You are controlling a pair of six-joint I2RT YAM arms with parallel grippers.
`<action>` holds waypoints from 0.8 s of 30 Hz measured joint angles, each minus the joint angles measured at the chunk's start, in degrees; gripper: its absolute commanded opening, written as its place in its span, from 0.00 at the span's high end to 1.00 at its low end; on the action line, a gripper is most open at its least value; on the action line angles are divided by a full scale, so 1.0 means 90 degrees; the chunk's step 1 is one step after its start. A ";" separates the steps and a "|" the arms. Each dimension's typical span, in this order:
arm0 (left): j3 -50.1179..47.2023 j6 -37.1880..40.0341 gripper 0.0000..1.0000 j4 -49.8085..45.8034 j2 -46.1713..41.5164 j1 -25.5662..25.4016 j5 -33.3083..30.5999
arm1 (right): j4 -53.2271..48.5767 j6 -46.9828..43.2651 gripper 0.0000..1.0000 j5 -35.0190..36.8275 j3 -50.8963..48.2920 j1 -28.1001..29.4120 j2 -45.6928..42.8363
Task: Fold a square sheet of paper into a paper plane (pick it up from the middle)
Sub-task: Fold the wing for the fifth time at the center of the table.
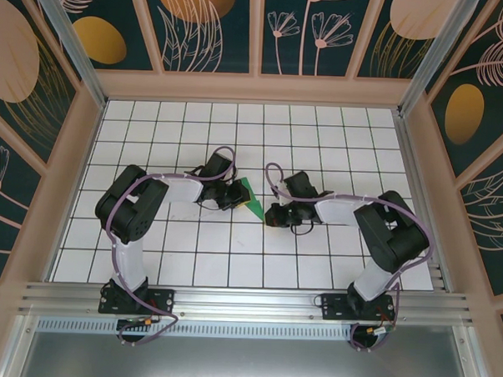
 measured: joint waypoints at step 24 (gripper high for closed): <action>-0.0049 0.0061 0.82 0.0126 -0.0017 0.0007 0.0092 | -0.0279 0.0495 0.95 0.0017 0.0964 -0.0019 0.0236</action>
